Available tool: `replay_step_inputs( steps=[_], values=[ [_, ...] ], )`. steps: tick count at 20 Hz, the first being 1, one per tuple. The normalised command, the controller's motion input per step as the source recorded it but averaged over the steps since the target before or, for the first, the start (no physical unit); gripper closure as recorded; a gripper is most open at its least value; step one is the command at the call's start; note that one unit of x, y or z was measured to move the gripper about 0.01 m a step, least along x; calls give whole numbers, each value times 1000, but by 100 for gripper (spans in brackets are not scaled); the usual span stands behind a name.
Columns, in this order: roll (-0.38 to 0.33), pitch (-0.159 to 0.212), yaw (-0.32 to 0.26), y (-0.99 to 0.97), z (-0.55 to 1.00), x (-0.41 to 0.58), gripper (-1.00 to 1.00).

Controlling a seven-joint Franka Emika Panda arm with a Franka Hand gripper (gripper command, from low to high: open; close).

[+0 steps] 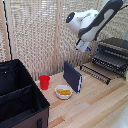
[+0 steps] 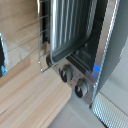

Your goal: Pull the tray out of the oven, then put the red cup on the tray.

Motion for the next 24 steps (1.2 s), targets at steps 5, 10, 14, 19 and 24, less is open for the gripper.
replay_step_inputs(
  steps=[5,10,14,19,24],
  values=[
    [169,-40,-261,229,425,0,-100],
    [145,-136,-218,377,407,2,-100],
    [166,-192,-145,474,264,86,-100],
    [179,-213,-111,526,193,138,-100],
    [197,-212,-97,561,110,137,-100]
  ],
)
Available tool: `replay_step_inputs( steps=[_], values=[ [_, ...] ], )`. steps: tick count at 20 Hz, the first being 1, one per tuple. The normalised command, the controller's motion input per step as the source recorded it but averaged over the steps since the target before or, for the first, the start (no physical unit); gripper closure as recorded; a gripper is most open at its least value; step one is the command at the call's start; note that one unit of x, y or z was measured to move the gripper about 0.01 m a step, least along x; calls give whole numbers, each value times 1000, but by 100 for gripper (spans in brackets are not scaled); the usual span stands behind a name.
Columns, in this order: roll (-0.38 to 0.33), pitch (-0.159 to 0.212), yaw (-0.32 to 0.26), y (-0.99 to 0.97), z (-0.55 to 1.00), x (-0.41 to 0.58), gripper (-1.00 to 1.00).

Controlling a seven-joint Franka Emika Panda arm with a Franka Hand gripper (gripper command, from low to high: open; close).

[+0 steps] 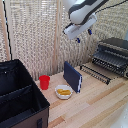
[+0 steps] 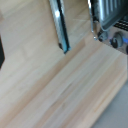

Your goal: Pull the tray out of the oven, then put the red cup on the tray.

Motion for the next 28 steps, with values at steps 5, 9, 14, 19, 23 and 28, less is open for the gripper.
replay_step_inputs(
  steps=[5,9,14,19,23,28],
  values=[
    [259,-163,-98,506,-6,154,-100],
    [289,-74,-96,514,-123,153,-100],
    [304,27,-102,510,-187,170,-100],
    [273,96,-97,530,-222,113,-100],
    [185,137,-89,524,-193,69,-100],
    [119,156,-70,438,-175,71,-100]
  ],
)
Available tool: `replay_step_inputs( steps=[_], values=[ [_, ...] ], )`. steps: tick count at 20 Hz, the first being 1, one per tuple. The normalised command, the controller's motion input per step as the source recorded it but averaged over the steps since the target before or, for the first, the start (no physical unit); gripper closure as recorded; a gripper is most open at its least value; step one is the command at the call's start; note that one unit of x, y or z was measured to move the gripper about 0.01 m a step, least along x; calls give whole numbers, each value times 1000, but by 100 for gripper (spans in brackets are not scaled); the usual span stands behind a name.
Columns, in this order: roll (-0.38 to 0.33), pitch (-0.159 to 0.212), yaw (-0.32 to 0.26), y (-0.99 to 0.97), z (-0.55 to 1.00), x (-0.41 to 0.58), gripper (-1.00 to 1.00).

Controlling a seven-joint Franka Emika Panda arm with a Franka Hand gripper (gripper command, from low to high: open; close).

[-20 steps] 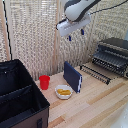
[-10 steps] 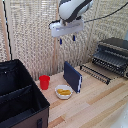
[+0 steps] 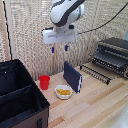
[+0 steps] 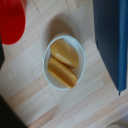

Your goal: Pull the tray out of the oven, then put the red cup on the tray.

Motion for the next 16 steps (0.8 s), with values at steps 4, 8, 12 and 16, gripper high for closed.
replay_step_inputs(
  steps=[4,8,12,16],
  values=[
    [60,153,-42,322,-209,100,-100],
    [13,107,-7,230,-288,192,-100],
    [2,91,-1,181,-304,198,-100],
    [4,35,0,79,-296,296,-100]
  ],
)
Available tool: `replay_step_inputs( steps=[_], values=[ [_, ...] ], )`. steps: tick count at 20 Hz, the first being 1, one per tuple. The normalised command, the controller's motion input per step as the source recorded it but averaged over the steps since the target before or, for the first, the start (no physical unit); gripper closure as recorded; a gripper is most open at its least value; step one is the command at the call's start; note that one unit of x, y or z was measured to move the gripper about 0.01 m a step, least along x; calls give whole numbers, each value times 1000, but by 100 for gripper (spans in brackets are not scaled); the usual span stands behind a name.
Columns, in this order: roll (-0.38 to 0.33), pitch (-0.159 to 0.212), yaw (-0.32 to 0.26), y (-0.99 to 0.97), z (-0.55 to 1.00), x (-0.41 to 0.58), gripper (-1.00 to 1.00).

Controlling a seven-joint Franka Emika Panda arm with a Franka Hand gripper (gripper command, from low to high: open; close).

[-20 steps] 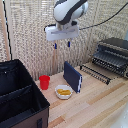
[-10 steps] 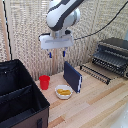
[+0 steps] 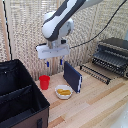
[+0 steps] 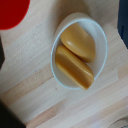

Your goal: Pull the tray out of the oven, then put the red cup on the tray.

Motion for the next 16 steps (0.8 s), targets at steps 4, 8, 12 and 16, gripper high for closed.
replay_step_inputs(
  steps=[4,8,12,16],
  values=[
    [16,0,0,73,-319,302,-100],
    [25,0,0,88,-311,259,-100],
    [10,0,0,146,-289,178,-100],
    [-1,0,31,93,-168,59,-100]
  ],
)
